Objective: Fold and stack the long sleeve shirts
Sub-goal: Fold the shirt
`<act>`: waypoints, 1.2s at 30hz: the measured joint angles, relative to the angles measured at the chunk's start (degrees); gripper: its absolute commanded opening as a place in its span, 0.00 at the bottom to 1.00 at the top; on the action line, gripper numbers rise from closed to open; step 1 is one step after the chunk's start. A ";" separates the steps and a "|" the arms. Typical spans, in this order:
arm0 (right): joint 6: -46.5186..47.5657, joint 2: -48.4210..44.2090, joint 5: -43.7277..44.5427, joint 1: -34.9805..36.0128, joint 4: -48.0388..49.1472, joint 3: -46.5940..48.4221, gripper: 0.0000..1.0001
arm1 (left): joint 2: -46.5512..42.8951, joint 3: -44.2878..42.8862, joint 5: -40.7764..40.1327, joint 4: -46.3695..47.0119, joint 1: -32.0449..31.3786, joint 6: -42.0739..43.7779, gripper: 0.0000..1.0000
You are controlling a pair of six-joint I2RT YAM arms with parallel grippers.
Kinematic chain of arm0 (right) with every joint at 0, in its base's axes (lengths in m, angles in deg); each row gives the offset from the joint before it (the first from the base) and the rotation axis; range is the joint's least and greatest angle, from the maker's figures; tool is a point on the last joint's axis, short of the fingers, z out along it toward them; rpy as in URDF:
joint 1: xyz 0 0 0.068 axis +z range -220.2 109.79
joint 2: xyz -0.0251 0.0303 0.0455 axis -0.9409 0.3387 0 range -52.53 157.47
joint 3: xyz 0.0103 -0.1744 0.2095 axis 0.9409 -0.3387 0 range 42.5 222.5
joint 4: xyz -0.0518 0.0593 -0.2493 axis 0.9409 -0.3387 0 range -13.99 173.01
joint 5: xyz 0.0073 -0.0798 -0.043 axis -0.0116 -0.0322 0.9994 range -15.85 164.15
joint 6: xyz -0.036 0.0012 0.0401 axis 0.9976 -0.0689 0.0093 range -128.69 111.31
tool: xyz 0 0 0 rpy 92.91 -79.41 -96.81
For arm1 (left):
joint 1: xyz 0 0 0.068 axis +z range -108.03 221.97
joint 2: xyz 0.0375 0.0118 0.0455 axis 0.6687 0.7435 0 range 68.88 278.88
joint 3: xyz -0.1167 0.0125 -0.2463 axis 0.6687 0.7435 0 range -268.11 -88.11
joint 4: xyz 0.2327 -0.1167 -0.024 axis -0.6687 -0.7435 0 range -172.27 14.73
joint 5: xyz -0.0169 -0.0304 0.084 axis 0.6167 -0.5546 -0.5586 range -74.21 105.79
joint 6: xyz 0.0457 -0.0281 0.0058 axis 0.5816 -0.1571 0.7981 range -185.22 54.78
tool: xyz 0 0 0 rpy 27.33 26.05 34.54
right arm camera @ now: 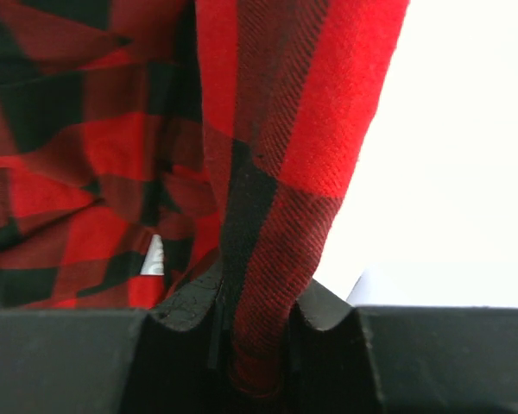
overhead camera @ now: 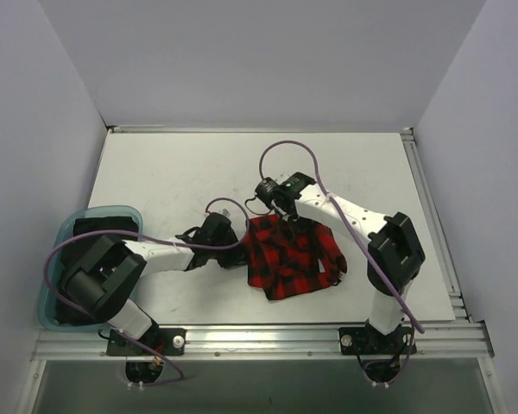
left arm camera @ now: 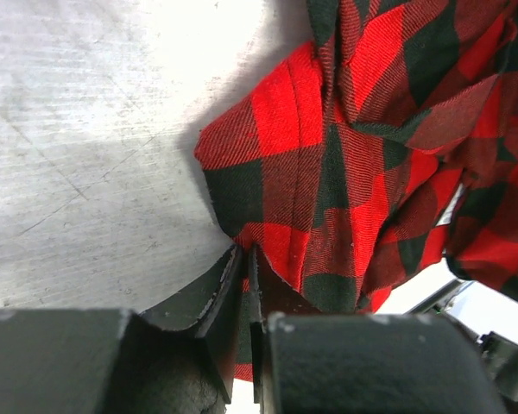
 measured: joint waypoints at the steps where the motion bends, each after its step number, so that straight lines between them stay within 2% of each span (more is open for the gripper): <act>1: -0.57 1.31 0.72 1.49 -0.50 0.66 0.03 | -0.20 0.44 -0.13 0.46 0.00 -0.44 0.16; 13: -6.99 10.19 2.71 11.96 -3.19 5.68 0.10 | -2.29 4.96 -1.07 5.53 -0.15 -4.96 0.14; 24: -14.21 14.29 1.38 12.79 -3.48 9.92 0.12 | -2.38 6.34 -1.07 8.11 -0.22 -6.84 0.13; 31: -15.63 15.89 -1.79 13.31 -2.45 10.38 0.44 | -2.36 6.58 -1.05 8.52 -0.22 -7.13 0.13; 36: -15.89 15.58 -5.51 13.70 -1.11 10.21 0.47 | -2.36 6.80 -1.07 9.01 -0.24 -7.28 0.13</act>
